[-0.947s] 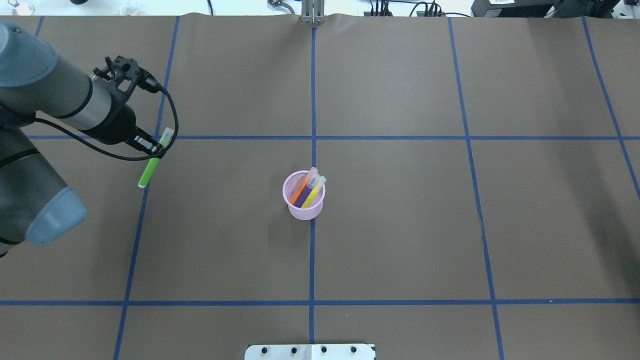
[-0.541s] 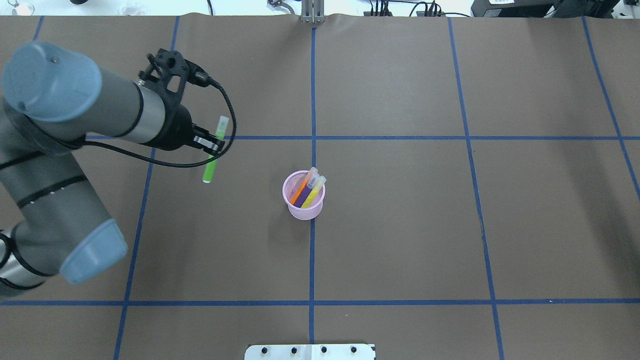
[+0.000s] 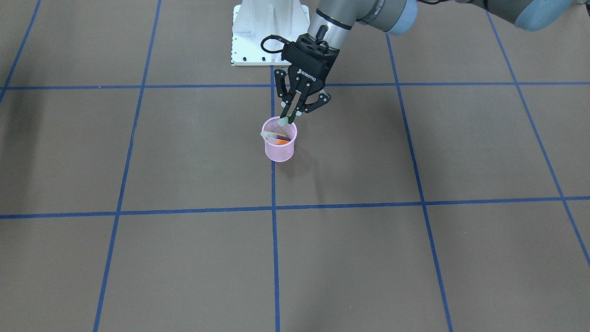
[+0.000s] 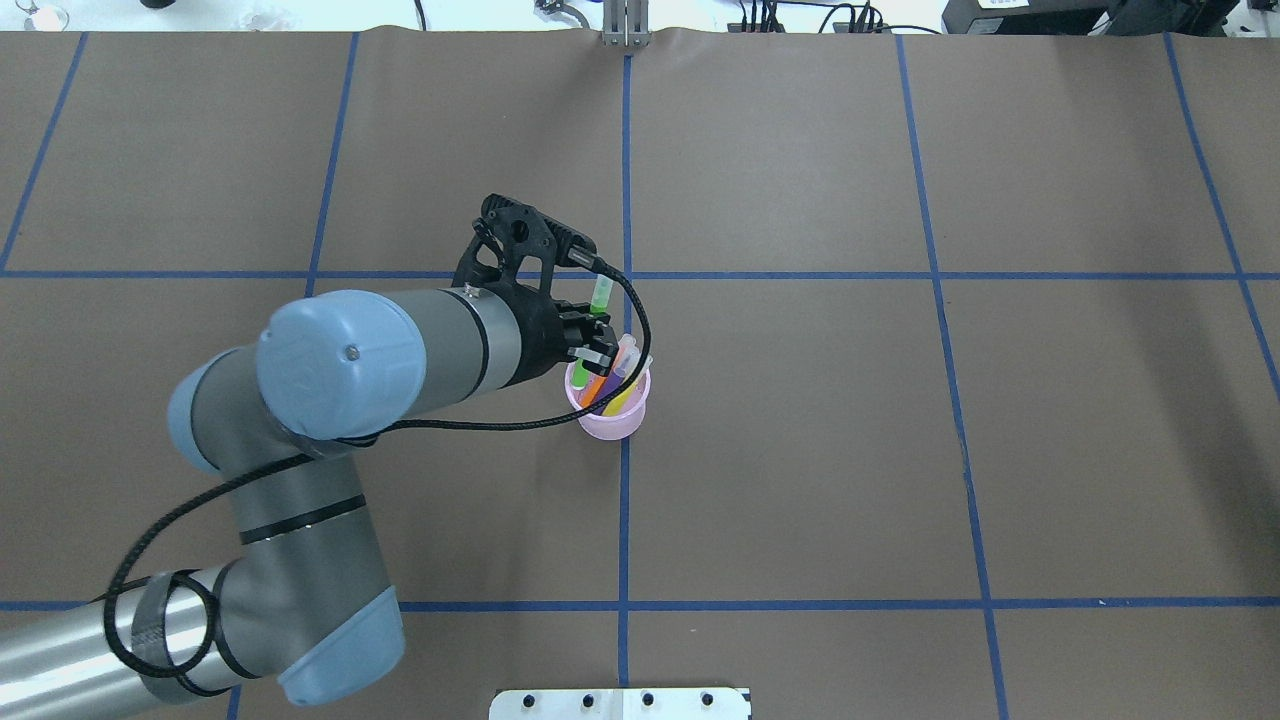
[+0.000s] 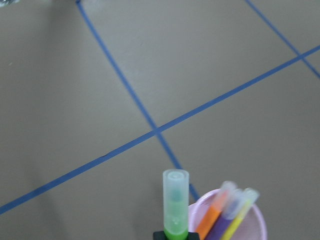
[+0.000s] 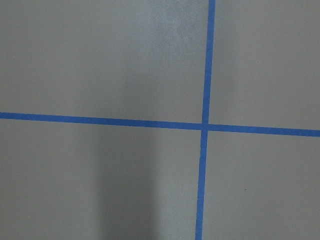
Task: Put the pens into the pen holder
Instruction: 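Lower the green marker into the cup and open the left gripper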
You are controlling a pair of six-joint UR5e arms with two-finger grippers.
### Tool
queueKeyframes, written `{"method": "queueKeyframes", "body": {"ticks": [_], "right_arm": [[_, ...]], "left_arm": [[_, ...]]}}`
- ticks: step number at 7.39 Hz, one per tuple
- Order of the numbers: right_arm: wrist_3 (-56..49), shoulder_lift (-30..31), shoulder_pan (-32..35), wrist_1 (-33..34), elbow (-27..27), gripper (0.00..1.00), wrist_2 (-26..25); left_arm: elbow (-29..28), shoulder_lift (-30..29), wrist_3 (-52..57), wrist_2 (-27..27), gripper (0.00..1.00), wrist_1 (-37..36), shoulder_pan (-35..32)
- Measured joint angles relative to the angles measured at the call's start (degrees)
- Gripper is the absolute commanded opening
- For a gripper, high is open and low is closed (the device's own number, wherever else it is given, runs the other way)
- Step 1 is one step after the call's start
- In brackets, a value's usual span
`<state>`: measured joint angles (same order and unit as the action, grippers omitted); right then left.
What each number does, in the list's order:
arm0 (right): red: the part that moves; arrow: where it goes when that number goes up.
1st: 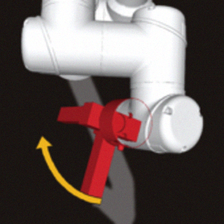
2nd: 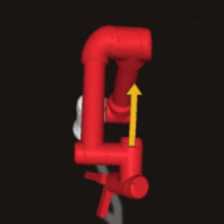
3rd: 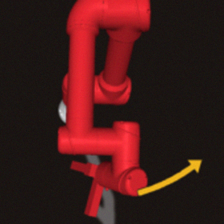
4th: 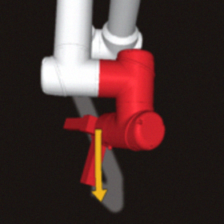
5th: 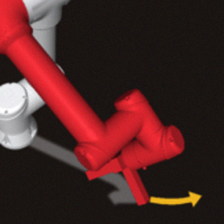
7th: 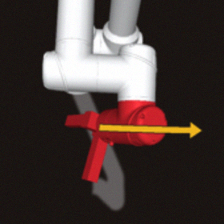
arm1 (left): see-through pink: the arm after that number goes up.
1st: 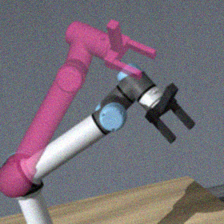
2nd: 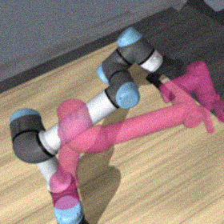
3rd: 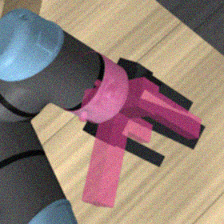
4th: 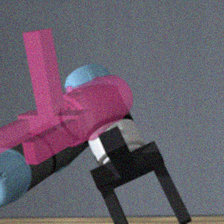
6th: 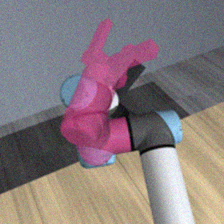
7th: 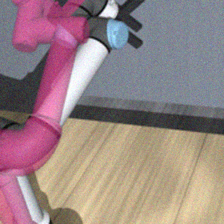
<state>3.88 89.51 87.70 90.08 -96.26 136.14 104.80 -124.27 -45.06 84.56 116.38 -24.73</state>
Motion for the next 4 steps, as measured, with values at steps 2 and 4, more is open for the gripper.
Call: {"method": "queueKeyframes", "body": {"ticks": [2, 4], "right_arm": [[0.0, 0.1, 0.0, 0.0, 0.0, 1.0, 0.0], [0.0, 0.3, 0.0, 0.0, -0.1, 1.0, 0.0]], "left_arm": [[-3.0, -1.0, 1.4, -2.5, 0.33, 3.0, 0.9], [-4.2, -1.1, 2.6, -2.8, 0.99, 3.5, 1.0]]}}
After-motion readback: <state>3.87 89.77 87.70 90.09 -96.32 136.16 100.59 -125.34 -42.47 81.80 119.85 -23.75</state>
